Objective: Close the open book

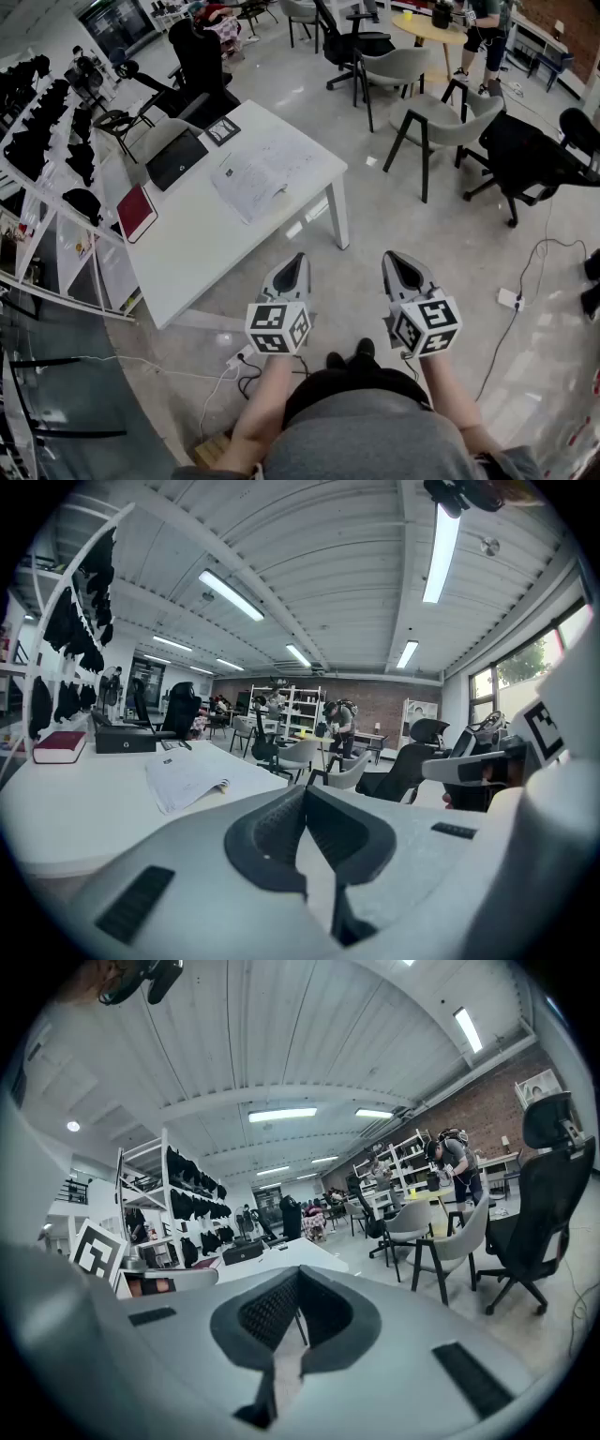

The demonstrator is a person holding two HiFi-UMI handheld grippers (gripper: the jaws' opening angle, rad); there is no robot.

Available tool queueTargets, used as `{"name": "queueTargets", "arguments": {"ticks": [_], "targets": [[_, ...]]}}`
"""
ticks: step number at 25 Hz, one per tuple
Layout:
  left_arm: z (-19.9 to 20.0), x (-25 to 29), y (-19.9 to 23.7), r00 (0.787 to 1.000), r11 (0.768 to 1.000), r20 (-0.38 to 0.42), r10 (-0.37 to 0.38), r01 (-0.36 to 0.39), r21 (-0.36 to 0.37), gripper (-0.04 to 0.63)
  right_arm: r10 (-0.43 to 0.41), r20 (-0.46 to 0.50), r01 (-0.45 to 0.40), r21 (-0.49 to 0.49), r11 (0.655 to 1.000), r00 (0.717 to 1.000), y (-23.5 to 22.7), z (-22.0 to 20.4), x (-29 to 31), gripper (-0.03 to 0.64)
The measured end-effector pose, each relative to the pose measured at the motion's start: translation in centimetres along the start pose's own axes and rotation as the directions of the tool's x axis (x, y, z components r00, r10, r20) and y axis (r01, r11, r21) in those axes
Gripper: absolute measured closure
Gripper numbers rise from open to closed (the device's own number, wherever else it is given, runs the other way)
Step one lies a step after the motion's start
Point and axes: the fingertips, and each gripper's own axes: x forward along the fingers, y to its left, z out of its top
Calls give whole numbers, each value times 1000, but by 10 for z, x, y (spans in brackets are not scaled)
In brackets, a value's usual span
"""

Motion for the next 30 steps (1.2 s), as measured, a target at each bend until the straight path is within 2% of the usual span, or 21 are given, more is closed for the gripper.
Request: {"name": "queueTargets", "arguments": {"ticks": [4,23,30], "targets": [[0,5,-3,1000,1000,-7,-6,6,-3,588,2,3,-2,5,1000,1000,-4,2,3,614],[4,21,-5,998,998,-2,61,-61,-33,588,10,31,-10,13,1000,999,-32,9,-2,614],[7,37,-4,997,997,-9,73,-73,-8,588,16,32,-17,32,999,999,-40,12,11,612]]}}
